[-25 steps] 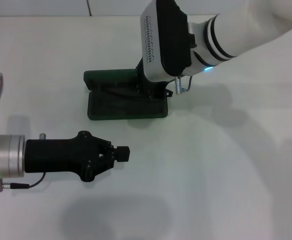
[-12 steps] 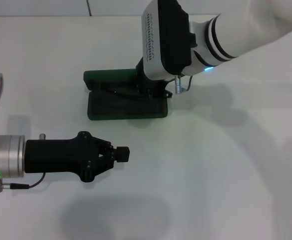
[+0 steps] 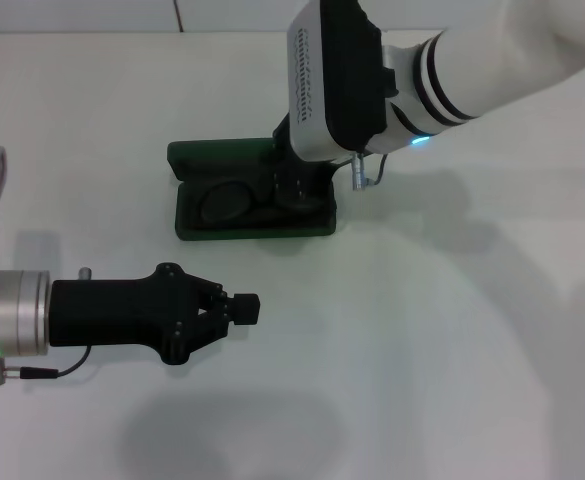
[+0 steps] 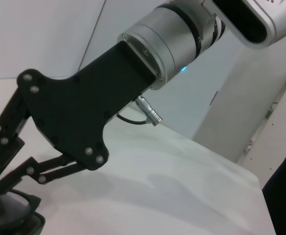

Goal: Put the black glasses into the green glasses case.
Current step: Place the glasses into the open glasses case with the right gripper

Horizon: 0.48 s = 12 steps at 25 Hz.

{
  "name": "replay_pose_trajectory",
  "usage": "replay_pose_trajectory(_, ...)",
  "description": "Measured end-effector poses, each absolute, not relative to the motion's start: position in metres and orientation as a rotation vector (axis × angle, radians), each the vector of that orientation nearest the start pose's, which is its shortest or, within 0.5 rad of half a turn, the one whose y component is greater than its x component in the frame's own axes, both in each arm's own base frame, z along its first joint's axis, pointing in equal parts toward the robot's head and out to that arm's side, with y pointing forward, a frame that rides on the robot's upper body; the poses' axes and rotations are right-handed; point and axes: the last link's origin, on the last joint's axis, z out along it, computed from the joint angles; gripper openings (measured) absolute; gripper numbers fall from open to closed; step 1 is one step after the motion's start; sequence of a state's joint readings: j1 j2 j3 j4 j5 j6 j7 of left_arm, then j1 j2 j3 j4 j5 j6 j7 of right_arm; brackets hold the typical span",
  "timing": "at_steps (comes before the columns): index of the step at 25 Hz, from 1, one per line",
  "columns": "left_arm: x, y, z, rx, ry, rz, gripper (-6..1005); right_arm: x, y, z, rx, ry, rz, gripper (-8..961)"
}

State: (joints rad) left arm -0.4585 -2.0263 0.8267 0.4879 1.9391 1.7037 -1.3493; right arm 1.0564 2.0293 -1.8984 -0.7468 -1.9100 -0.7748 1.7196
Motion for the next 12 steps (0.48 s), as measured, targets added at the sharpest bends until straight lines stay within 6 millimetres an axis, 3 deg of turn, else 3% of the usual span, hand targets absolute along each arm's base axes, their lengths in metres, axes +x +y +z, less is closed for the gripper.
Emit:
replay_pose_trajectory(9, -0.281, 0.277, -0.017, -2.887, -0.795, -0.822, 0, 0.078, 0.399, -0.098, -2.837, -0.331, 0.001, 179)
replay_pose_trajectory(12, -0.282, 0.278, -0.018, -2.878, -0.799, -0.815, 0, 0.095, 0.399, -0.075, -2.829, -0.162, 0.116, 192)
